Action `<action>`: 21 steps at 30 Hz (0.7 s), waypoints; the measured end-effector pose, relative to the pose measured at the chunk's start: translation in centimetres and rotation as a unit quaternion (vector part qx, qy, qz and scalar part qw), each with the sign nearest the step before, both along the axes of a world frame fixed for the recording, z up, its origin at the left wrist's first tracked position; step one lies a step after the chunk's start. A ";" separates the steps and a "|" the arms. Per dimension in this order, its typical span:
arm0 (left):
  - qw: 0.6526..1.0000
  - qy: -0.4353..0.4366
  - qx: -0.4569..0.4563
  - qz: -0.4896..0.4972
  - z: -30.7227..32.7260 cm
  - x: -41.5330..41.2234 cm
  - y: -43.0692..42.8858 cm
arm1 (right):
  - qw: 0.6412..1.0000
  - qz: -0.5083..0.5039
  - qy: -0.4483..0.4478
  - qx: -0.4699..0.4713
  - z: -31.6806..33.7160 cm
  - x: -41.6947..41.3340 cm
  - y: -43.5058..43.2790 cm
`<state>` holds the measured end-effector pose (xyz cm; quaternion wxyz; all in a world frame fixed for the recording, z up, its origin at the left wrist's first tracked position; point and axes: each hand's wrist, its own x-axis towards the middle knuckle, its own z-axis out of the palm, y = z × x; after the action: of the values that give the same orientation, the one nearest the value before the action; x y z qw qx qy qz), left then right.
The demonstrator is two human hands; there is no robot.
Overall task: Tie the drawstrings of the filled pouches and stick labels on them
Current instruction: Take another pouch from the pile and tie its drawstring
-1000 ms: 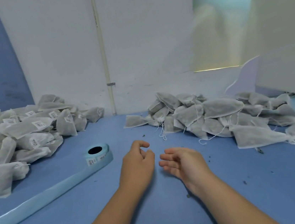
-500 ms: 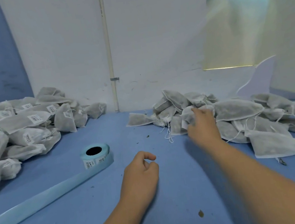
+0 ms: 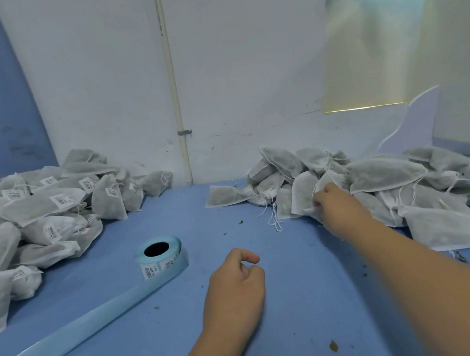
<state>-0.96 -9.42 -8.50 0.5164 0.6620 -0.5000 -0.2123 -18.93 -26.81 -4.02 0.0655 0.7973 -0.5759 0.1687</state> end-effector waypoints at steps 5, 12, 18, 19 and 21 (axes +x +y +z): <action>0.999 0.011 -0.032 -0.006 0.4 -0.1 0.2 | 0.990 0.066 -0.103 -0.070 0.4 0.7 4.0; 0.964 0.255 -0.078 -0.015 1.8 0.1 1.1 | 0.936 0.307 -0.156 -0.073 -1.6 3.2 15.0; 0.961 0.247 -0.021 -0.122 2.3 1.0 1.9 | 0.902 0.410 -0.118 -0.058 -1.7 4.1 18.0; 0.959 0.251 -0.017 -0.129 2.4 1.2 2.0 | 0.895 0.427 -0.119 -0.058 -1.8 4.2 18.2; 0.956 0.254 -0.001 -0.146 2.5 1.3 2.0 | 0.881 0.438 -0.174 -0.044 -1.7 4.2 18.4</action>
<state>0.35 -7.37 -6.04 0.5901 0.5055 -0.4436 -0.4466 -14.74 -8.41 -5.72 -0.0816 0.9221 -0.1625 0.3416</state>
